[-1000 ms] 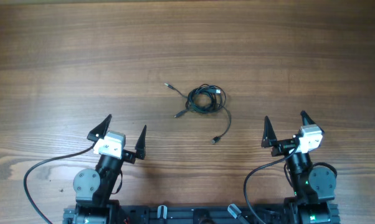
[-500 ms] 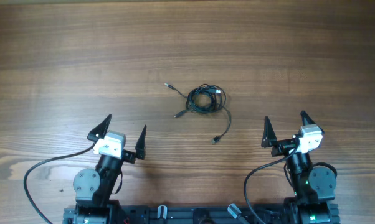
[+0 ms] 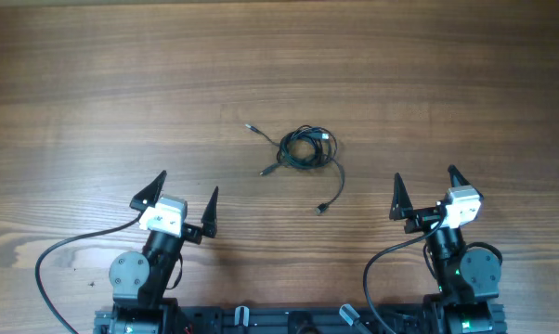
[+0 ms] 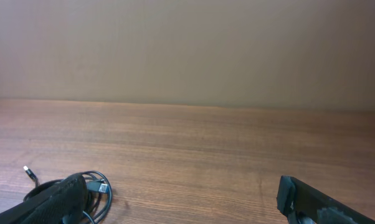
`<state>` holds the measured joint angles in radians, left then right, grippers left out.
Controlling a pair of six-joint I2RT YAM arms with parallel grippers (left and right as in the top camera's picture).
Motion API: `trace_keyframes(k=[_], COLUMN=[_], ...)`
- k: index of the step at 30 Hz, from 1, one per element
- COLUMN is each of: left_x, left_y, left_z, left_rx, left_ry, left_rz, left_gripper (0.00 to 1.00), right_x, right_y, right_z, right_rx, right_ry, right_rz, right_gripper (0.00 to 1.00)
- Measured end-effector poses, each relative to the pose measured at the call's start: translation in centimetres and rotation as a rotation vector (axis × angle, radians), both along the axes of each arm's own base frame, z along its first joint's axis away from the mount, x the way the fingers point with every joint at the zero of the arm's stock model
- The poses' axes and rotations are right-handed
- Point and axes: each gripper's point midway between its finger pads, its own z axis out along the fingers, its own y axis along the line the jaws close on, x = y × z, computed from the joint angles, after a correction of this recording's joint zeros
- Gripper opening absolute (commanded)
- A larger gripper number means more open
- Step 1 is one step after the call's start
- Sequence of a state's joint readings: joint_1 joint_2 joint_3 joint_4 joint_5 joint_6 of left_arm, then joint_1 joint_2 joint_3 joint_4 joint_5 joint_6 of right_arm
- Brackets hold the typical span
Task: Untangle cables
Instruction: 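Raise both arms from rest toward the black cable bundle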
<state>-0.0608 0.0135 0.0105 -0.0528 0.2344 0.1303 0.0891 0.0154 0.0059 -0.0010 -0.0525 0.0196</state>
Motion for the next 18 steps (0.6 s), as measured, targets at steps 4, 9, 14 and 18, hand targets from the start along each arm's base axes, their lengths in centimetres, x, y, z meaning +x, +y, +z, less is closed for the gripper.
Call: trace_keyframes(k=[4,9,14,18], left_x=[0.0,0.0,0.0,-0.4], left_y=[0.0,0.0,0.0,0.4], left_z=[0.0,0.0,0.0,-0.8], left_rx=[0.000,0.000,-0.103,-0.186], left_ry=[0.000,0.000,0.031,0.149], left_rz=[0.000,0.000,0.007,0.045], left_gripper=[1.00,1.00,1.00,1.00], right_x=[0.0,0.0,0.0,-0.4], right_y=[0.0,0.0,0.0,-0.1], right_z=[0.0,0.0,-0.2,-1.7], right_rx=[0.000,0.000,0.002,0.029], right_ry=[0.000,0.000,0.008,0.120], right_rz=[0.000,0.000,0.000,-0.005], right_gripper=[1.00,1.00,1.00,0.99])
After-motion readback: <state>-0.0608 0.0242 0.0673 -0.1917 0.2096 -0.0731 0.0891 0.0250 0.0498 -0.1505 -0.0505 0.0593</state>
